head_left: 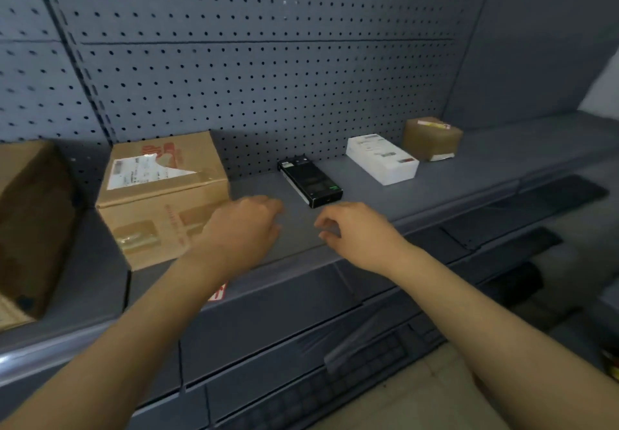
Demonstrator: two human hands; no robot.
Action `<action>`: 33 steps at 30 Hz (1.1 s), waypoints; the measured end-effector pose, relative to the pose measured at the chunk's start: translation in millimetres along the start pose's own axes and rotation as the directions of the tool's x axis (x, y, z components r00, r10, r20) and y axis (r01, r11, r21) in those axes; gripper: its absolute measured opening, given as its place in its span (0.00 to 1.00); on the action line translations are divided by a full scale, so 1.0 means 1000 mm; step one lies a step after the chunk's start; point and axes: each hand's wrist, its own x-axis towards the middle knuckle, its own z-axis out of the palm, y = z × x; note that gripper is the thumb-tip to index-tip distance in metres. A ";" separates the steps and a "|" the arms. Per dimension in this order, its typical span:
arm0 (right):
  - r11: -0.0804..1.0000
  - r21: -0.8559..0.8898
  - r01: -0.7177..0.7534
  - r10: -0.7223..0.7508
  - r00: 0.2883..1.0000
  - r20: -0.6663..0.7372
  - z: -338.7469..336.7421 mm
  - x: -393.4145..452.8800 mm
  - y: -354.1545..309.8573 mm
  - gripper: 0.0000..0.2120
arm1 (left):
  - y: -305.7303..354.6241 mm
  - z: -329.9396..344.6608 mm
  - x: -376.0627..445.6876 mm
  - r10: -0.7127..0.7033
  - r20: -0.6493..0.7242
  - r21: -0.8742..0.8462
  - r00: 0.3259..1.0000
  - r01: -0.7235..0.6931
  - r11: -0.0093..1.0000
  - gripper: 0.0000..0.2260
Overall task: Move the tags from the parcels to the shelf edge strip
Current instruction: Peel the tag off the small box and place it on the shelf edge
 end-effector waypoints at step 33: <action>0.951 -0.055 -0.303 0.298 0.950 -0.094 -0.153 0.095 0.396 0.08 | 0.240 0.082 0.396 0.222 0.044 -0.095 0.974 -0.217 0.971 0.10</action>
